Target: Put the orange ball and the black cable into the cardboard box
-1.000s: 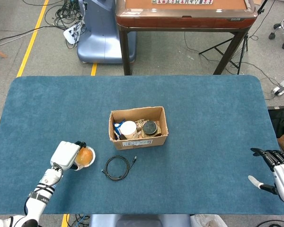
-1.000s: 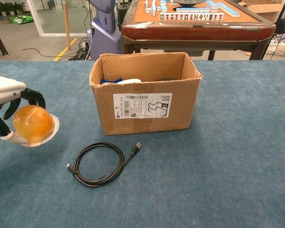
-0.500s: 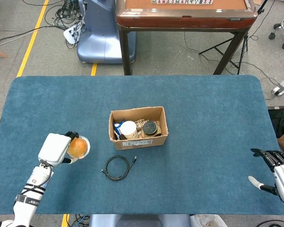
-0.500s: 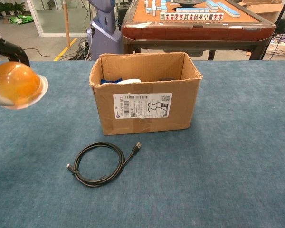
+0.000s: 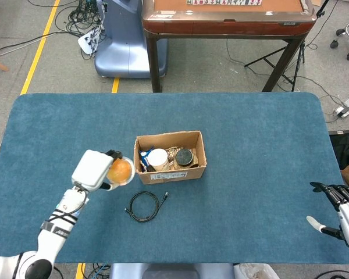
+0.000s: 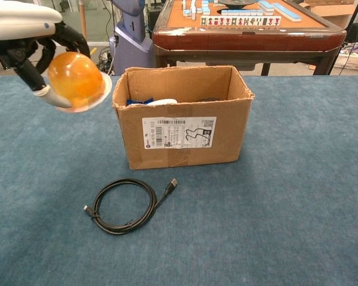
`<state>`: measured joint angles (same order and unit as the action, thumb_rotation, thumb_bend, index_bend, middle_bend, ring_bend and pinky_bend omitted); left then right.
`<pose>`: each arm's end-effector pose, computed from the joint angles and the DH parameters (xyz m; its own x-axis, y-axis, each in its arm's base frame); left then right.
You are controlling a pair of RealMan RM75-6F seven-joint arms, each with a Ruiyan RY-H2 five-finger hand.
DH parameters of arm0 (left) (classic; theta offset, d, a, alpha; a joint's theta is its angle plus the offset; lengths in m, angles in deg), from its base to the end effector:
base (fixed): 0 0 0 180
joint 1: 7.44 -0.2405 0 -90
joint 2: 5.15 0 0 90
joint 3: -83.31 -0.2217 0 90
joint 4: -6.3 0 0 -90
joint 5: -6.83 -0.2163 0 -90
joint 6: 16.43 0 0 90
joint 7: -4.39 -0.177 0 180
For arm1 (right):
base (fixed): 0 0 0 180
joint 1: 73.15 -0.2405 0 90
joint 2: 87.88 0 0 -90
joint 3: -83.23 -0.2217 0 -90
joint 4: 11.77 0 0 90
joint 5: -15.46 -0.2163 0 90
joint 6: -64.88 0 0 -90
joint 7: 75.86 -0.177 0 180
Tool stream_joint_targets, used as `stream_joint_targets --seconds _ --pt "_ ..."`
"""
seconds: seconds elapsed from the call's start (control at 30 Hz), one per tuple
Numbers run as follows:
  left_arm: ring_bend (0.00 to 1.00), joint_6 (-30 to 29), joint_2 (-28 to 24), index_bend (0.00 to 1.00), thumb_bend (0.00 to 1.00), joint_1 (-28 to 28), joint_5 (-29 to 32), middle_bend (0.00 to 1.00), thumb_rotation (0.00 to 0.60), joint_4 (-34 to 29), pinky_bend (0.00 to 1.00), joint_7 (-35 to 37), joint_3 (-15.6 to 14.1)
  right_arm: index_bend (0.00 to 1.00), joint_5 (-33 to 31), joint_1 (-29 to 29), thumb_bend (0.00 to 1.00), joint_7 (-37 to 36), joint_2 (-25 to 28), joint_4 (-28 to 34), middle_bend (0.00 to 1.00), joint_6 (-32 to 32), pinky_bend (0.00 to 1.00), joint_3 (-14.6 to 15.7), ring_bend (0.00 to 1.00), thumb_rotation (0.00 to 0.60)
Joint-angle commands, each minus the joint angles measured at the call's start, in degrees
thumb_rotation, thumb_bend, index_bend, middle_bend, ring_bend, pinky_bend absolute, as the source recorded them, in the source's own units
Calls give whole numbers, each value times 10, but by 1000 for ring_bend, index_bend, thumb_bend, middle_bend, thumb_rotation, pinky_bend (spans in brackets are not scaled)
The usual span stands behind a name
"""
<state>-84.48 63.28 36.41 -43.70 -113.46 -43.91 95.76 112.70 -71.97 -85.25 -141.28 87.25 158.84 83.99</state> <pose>-0.0550 0.3132 0.0595 0.6086 0.0958 0.7877 0.7567 -0.3689 -0.5398 -0.2576 -0.1673 0.1796 0.3056 0.0282 0.9517 -0.9452 -0.1119 0.3068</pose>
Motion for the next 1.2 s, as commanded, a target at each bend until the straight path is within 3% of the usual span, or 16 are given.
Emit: stream_joint_targets --seconds 0.03,0.5,0.63,0.8,0.87,0.97,1.03,1.2 --pt "622 9 28 623 111 33 34 617 600 14 816 -24 16 254 3 1 99 -2 1 -1 365 1 287 1 291 600" --pt "613 5 118 594 110 139 114 617 600 80 816 -79 38 254 8 -2 99 -3 0 -2 365 -5 287 5 292 600" --pt "612 -10 137 495 110 156 123 602 600 97 816 -91 37 254 10 -2 100 -2 0 -2 365 -6 287 6 292 600" --pt "610 -34 154 175 110 164 112 387 600 114 816 -91 33 254 12 -2 99 -1 0 -2 365 -6 287 7 292 600" --pt "601 -42 157 44 110 164 104 255 600 117 815 -88 32 254 12 -2 99 -1 0 -3 365 -5 287 7 292 600" --pt "572 -54 161 0 110 162 91 159 600 120 813 -82 28 254 12 -2 100 -1 -1 -3 365 -6 287 7 292 600" --pt "500 -57 161 0 110 161 89 114 600 120 792 -80 26 254 12 -2 100 1 -1 -3 365 -8 287 8 292 600" --pt "344 -69 155 7 110 153 83 102 600 109 688 -77 18 254 13 -4 99 4 -3 -3 365 -11 287 8 291 600"
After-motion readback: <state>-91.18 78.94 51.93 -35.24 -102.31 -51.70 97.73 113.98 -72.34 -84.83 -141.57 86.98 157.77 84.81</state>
